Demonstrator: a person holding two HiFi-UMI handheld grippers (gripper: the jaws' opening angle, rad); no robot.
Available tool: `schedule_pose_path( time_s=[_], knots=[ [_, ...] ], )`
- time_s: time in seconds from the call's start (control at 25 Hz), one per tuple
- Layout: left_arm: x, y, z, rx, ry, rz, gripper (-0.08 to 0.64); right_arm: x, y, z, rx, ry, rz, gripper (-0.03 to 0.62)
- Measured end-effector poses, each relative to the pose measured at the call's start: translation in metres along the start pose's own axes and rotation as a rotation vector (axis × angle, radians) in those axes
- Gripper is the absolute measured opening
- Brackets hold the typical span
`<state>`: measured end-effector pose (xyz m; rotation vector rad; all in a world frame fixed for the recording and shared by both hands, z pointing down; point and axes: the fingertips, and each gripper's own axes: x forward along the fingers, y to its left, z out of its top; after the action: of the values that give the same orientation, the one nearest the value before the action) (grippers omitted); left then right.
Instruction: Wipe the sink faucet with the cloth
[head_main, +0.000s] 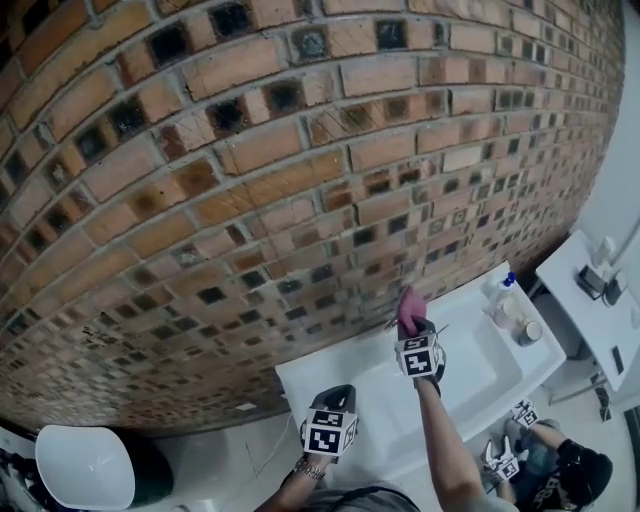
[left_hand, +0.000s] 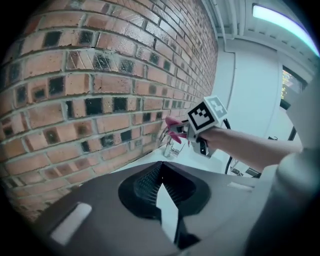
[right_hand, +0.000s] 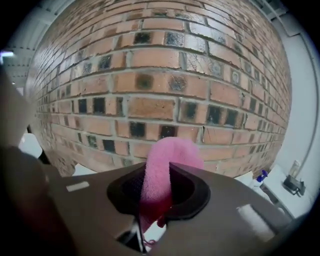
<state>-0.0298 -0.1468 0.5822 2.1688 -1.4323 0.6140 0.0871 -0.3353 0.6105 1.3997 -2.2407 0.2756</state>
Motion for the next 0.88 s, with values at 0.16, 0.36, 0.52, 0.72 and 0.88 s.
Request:
schedule_pose_path(
  time_s=[0.16, 0.36, 0.52, 0.72, 0.88],
  knots=[
    [0.012, 0.013, 0.01, -0.004, -0.002, -0.009, 0.02, 0.012, 0.059, -0.043, -0.06, 0.094, 0.148, 0.067],
    [0.026, 0.022, 0.02, -0.015, -0.001, -0.024, 0.02, -0.007, 0.089, -0.039, -0.171, 0.016, 0.157, 0.066],
    [0.04, 0.027, 0.025, -0.029, 0.002, -0.033, 0.02, 0.005, 0.035, 0.009, -0.355, -0.04, -0.044, 0.066],
    [0.047, 0.02, 0.022, -0.027, 0.014, -0.061, 0.02, 0.011, -0.002, 0.025, -0.416, -0.061, -0.115, 0.067],
    [0.047, 0.027, 0.018, -0.05, 0.023, -0.052, 0.02, 0.012, -0.033, 0.032, -0.296, -0.08, -0.185, 0.067]
  ],
)
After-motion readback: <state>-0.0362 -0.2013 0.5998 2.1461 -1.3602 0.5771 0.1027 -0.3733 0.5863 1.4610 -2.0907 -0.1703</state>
